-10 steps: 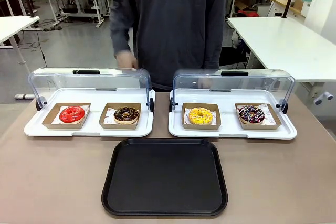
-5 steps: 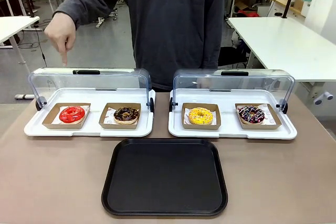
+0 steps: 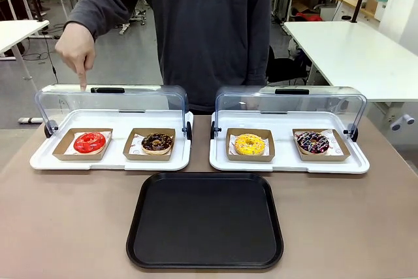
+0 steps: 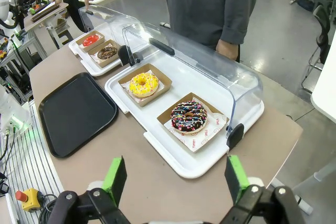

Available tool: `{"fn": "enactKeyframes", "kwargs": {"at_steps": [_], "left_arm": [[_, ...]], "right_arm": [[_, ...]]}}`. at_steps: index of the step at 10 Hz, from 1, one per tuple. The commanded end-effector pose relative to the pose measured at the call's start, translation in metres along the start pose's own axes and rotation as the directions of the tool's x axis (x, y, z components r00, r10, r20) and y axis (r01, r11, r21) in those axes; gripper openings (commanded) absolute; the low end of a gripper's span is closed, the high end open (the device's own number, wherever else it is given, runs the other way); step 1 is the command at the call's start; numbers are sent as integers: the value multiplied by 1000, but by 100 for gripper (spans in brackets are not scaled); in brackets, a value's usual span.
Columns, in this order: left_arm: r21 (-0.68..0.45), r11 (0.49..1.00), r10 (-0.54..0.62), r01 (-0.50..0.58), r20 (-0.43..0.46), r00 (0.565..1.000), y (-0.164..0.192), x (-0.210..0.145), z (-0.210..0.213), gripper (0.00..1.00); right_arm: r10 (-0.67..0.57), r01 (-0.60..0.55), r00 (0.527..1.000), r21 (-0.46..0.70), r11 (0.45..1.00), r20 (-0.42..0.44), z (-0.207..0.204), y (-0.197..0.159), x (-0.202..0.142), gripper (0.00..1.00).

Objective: Move the first donut from the left to the tray.
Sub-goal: Pick up the Paper togo box containing the Donut indicated by the person and place it on the Handle tray.

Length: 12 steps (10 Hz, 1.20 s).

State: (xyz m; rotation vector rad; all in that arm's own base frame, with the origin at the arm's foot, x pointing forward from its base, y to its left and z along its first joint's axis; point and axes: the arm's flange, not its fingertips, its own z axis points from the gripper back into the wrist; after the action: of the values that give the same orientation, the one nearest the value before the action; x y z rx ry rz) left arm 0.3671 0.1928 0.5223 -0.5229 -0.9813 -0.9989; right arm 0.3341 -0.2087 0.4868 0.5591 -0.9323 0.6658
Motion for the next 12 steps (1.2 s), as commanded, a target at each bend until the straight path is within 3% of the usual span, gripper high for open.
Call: {"fn": "enactKeyframes", "kwargs": {"at_steps": [1, 11, 12], "left_arm": [[-6, 1000, -11, 11, 7, 1000, 0, 1, 2, 100], [0, 1000, 0, 0, 0, 1000, 0, 0, 0, 100], [-19, 999, -51, 50, -76, 996, 2, 17, 0, 100]], "right_arm": [[8, -8, 1000, -1, 1000, 28, -1, -2, 3, 100], [8, -8, 1000, -1, 1000, 28, -1, -2, 3, 100], [8, -8, 1000, -1, 1000, 28, -1, -2, 3, 100]]}}
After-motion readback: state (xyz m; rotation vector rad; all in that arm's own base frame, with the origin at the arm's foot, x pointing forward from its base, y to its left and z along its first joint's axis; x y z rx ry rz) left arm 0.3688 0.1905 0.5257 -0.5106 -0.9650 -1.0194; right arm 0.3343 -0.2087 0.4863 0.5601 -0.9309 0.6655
